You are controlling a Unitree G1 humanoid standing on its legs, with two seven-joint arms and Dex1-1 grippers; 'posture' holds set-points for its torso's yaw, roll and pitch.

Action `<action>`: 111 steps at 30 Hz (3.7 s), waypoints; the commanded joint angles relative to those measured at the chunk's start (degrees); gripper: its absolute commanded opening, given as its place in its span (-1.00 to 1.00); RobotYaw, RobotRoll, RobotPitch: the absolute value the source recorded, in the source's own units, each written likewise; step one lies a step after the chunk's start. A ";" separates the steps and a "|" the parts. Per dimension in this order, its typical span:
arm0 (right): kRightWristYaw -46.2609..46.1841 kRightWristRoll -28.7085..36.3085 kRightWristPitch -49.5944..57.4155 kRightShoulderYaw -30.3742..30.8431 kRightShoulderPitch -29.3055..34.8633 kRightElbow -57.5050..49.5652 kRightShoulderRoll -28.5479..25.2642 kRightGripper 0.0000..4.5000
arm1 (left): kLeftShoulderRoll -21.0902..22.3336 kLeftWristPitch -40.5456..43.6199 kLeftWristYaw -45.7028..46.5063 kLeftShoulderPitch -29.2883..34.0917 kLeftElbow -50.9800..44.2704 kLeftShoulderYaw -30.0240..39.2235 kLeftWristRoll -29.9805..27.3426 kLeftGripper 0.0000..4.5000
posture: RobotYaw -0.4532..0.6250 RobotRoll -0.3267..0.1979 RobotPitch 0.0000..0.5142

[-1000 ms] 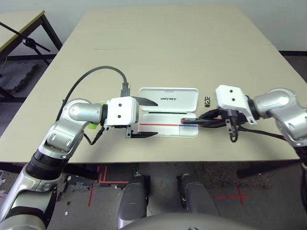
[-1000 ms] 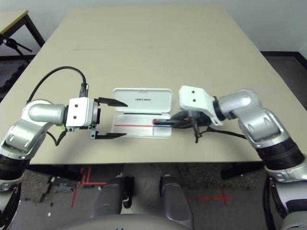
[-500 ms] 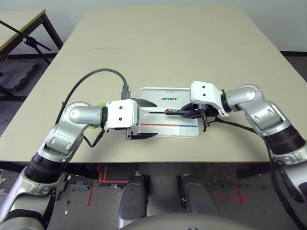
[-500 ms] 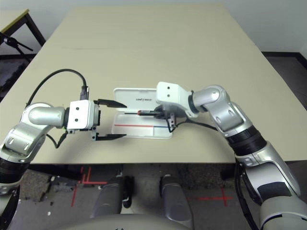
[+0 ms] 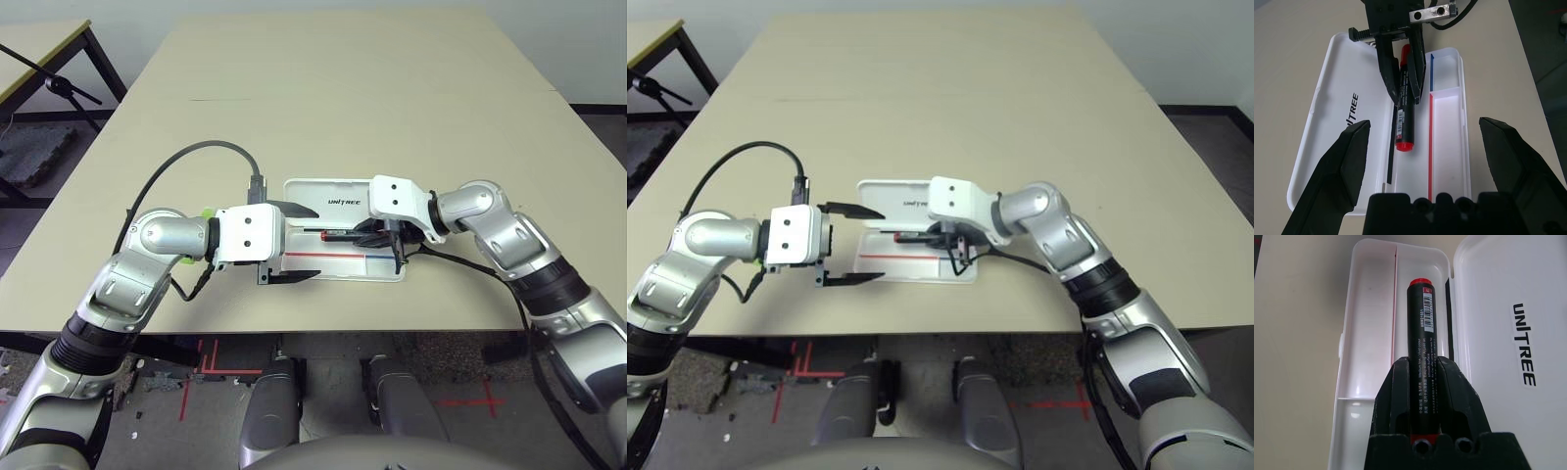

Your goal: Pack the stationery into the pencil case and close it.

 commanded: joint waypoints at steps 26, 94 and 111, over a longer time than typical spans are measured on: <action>15.05 23.51 10.84 -17.11 6.84 -12.63 -19.67 0.99 | 1.69 1.46 0.50 1.89 -0.42 1.30 -0.05 1.00 | 0.00 0.25 -0.58; 10.91 19.87 6.92 -12.50 7.00 -11.10 -15.47 1.00 | 5.06 45.79 25.02 -5.07 15.90 2.95 2.62 -0.52 | -0.01 0.25 -0.52; 9.80 18.31 4.97 -12.34 6.12 -8.81 -14.63 1.00 | 14.43 23.71 1.25 -0.47 -7.73 -1.91 -1.53 -0.52 | -0.01 0.25 -0.55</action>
